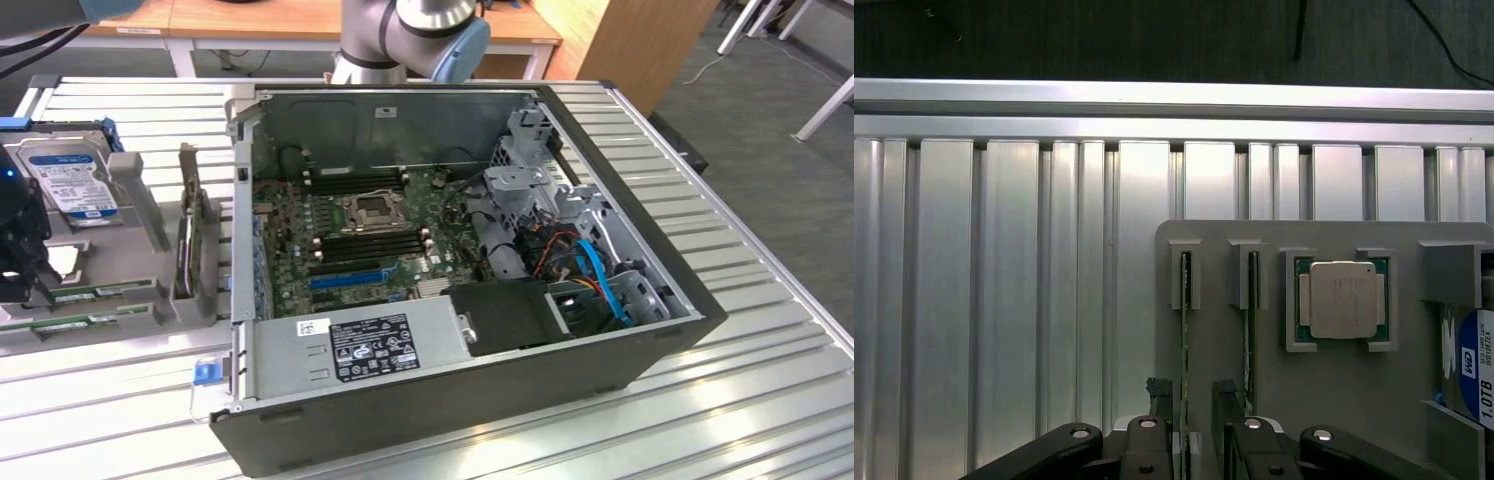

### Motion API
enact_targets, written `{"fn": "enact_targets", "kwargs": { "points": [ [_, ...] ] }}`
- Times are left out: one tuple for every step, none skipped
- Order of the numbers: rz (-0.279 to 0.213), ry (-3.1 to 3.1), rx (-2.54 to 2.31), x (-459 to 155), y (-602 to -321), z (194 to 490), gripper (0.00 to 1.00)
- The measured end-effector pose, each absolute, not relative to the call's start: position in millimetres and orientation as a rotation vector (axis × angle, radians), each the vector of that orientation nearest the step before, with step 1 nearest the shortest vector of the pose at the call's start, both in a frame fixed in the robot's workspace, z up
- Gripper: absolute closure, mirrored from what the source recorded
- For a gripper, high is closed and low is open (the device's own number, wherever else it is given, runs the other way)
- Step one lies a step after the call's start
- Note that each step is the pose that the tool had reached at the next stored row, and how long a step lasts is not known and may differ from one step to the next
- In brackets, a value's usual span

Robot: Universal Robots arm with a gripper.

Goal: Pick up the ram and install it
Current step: 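Pick up the ram and move it above insertion slot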

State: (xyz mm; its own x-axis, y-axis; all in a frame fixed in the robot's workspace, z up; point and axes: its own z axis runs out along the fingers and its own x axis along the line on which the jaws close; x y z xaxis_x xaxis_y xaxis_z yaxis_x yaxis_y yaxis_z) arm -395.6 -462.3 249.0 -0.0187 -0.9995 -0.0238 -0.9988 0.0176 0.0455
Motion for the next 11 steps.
{"fn": "enact_targets", "kwargs": {
  "points": [
    [-0.077,-2.23,2.19,-395.7,-462.3,249.0,0.7],
    [-0.077,-2.23,2.19,-395.6,-462.3,248.8,0.7],
    [-0.077,-2.23,2.19,-395.6,-462.3,248.5,0.7],
    [-0.077,-2.23,2.19,-395.6,-462.3,248.5,0.7],
    [-0.077,-2.23,2.19,-395.6,-462.3,248.3,0.7],
    [-0.077,-2.23,2.19,-395.4,-462.3,248.0,0.7],
    [-0.077,-2.23,2.19,-394.7,-462.4,248.0,0.7],
    [-0.077,-2.23,2.19,-393.5,-462.4,248.0,0.7],
    [-0.077,-2.23,2.19,-392.3,-462.4,248.0,0.7],
    [-0.077,-2.23,2.19,-391.1,-462.3,248.0,0.7],
    [-0.077,-2.23,2.19,-389.9,-462.4,248.0,0.7]
  ]
}}
